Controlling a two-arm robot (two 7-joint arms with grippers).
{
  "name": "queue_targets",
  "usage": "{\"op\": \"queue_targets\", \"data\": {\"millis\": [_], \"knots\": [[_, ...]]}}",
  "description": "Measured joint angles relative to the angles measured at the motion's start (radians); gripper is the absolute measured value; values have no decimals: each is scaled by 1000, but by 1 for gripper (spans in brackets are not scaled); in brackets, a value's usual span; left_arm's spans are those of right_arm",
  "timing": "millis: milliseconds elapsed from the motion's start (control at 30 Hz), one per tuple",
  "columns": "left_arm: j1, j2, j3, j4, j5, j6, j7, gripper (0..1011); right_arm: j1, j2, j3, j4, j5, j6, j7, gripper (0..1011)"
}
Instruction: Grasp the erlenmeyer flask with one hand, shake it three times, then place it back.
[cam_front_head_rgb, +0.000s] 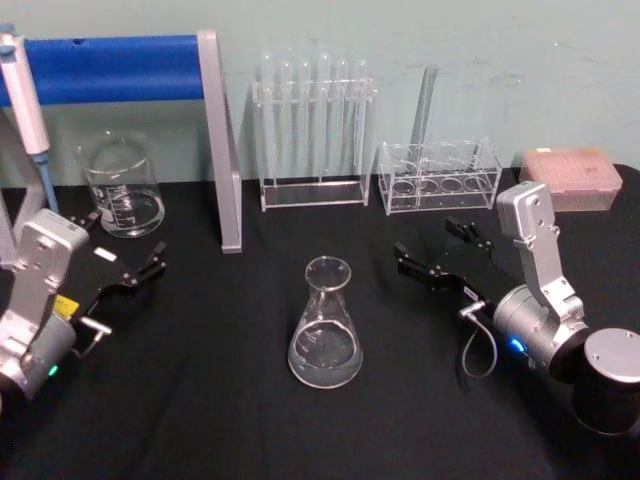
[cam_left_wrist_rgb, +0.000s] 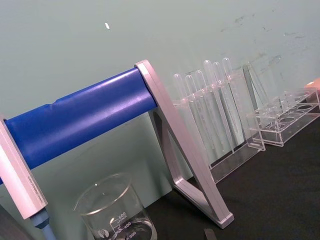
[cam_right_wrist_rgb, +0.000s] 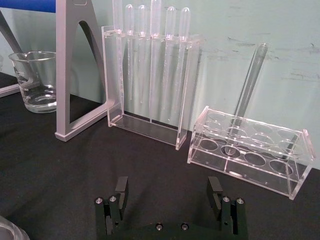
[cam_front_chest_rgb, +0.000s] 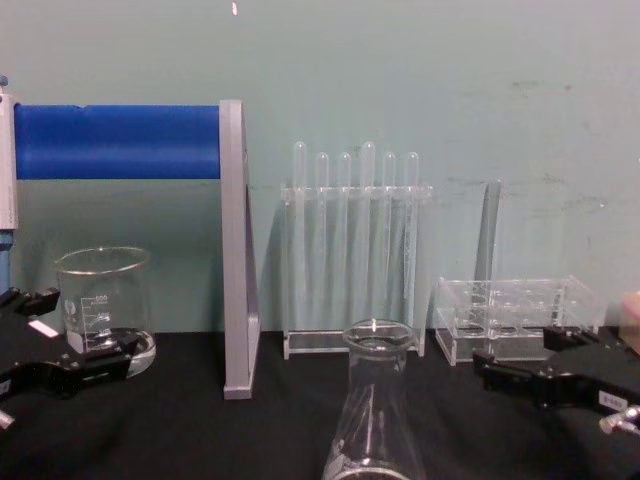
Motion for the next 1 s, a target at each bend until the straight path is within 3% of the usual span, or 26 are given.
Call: {"op": "queue_targets", "data": {"millis": [1000], "knots": [[0,0,0,0,0,0,0,1001,0,0,0,0,0,0,0,1003]]}}
